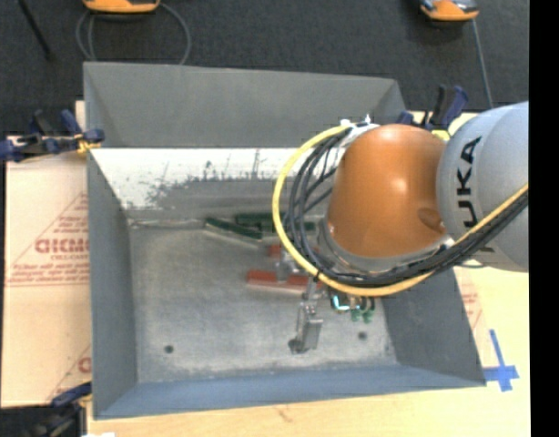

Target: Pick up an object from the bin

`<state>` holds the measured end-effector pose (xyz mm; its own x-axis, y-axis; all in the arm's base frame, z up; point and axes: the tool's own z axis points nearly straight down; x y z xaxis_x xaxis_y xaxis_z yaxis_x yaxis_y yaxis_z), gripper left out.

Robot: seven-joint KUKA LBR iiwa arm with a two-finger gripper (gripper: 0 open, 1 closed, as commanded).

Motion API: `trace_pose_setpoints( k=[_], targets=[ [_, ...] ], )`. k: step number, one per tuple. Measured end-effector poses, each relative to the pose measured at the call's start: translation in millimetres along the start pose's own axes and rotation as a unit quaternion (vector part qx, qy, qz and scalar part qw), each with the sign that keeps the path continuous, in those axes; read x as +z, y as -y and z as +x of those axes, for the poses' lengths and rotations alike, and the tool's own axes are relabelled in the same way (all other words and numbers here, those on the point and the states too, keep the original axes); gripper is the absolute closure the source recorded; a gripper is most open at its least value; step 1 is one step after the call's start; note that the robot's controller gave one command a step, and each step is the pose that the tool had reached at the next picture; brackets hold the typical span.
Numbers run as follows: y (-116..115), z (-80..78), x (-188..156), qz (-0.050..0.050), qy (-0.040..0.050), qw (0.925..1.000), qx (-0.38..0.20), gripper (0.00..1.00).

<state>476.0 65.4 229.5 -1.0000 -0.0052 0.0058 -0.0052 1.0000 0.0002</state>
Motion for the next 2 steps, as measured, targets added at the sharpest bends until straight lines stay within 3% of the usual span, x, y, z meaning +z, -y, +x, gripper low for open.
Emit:
trace_pose_setpoints(
  k=[1, 2],
  targets=[
    [4.3, 2.8, 81.7, 0.0, 0.0, 0.9999, 0.014, 0.0],
    [60.5, -45.6, 95.6, 0.0, 0.0054, 0.9944, 0.106, 0.0]
  ],
)
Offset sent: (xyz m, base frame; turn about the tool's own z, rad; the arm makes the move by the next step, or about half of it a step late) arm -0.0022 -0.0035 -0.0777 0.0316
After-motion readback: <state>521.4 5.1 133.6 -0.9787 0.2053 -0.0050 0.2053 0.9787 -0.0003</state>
